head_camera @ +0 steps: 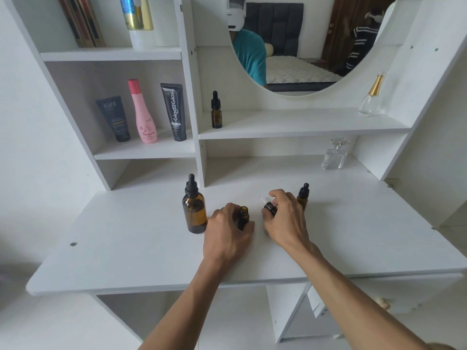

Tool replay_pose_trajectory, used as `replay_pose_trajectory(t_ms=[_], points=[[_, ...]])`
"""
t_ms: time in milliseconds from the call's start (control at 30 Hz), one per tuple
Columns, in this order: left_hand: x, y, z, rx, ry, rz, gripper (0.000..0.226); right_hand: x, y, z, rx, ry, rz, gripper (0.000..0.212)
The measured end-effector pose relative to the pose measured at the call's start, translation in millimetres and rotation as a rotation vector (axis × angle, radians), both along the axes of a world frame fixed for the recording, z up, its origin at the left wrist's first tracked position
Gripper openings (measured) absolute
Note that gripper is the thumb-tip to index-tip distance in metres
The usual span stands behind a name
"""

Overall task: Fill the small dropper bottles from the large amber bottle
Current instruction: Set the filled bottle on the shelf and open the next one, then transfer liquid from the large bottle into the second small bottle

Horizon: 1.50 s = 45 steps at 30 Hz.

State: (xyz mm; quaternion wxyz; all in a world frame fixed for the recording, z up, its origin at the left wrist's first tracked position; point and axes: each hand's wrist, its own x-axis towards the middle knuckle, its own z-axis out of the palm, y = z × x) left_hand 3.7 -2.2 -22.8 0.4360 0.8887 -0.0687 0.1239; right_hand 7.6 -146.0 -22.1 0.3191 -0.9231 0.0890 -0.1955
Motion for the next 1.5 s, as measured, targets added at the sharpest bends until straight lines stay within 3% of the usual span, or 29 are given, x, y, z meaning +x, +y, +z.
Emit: replay_pose_trajectory(t_ms=[400,533,633,733,867,967,1067,1200,1367,1500], points=[[0,1,-1,0.012,0.000,-0.003,0.026,-4,-1,-2,0.048,0.000,0.008,0.044],[-1,1,0,0.006,0.030,-0.013,0.029,-7,-1,-1,0.067,-0.013,0.029,0.056],[-5,4,-2,0.029,0.047,-0.015,0.053,-18,3,1,0.042,-0.108,0.041,0.059],[-15,11,-3,0.021,0.059,-0.028,0.073,-26,8,8,0.010,-0.263,0.036,0.049],[-35,24,-8,0.018,-0.048,-0.010,0.049,-27,24,30,0.024,-0.371,0.102,0.035],[-39,35,-8,-0.034,-0.195,0.081,0.032,-20,45,47,0.092,-0.342,0.220,0.026],[-38,48,-1,-0.130,-0.298,0.242,0.032,-10,68,62,0.175,-0.287,0.322,0.023],[-29,65,2,-0.211,-0.297,0.401,0.038,4,91,78,0.259,-0.164,0.420,0.035],[-13,74,-1,-0.248,-0.111,0.218,0.069,15,103,88,0.289,-0.019,0.472,0.040],[-7,73,3,-0.277,-0.073,0.125,0.050,18,106,87,0.354,0.010,0.445,0.021]])
